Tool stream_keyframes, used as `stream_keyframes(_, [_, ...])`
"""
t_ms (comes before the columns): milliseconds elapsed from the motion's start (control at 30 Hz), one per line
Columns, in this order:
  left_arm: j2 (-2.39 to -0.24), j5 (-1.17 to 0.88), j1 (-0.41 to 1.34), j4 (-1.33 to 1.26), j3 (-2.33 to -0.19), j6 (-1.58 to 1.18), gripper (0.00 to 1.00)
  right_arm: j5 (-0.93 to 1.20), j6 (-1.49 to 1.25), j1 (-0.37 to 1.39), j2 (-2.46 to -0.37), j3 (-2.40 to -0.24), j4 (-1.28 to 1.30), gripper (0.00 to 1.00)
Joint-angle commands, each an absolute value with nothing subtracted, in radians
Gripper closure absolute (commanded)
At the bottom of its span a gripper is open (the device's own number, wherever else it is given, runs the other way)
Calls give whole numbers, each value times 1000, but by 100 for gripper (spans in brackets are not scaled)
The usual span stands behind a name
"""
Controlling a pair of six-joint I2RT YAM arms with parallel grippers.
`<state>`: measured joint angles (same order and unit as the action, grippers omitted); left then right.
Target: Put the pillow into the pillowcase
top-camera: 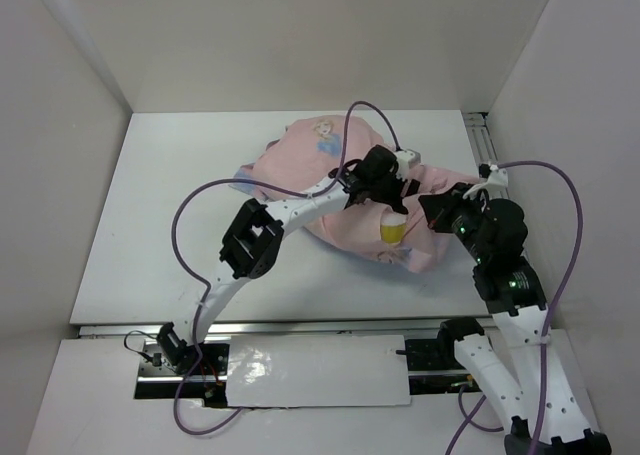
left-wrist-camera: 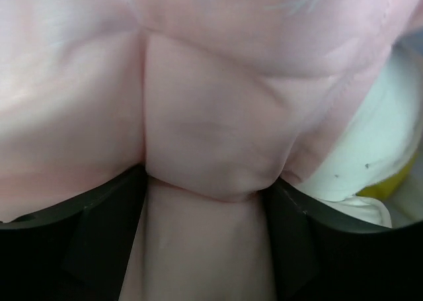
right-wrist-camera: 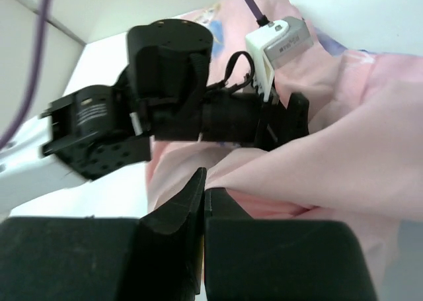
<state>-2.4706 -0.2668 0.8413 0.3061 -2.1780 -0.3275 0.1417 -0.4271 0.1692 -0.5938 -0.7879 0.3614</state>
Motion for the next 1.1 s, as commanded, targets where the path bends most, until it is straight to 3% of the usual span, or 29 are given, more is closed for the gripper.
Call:
stream_keyframes(0, [-2606,-173,793,525,-2126,-377,19,208,-466,167,-545,-1003,63,100])
stream_keyframes(133, [-2583,50,773,613,-2126,-481,16,239,-457,167,-493,-1092,143,100])
stream_keyframes(333, [-2554,31,683,638,-2103,-545,15,115,-425,178,-405,-1033,242,100])
stream_keyframes(633, [-2171,-26,759,479,-1994,-448,7,81,-443,196,-453,-833,229,100])
stream_keyframes(733, [-1998,11,782,439,-1899,-437,6,66,-443,196,-471,-821,219,100])
stream_keyframes(933, [-1654,80,840,247,-1511,-480,6,55,-423,196,-482,-798,230,100])
stream_keyframes(1067, [-1481,222,876,247,-1349,-489,6,64,-423,196,-482,-788,227,100])
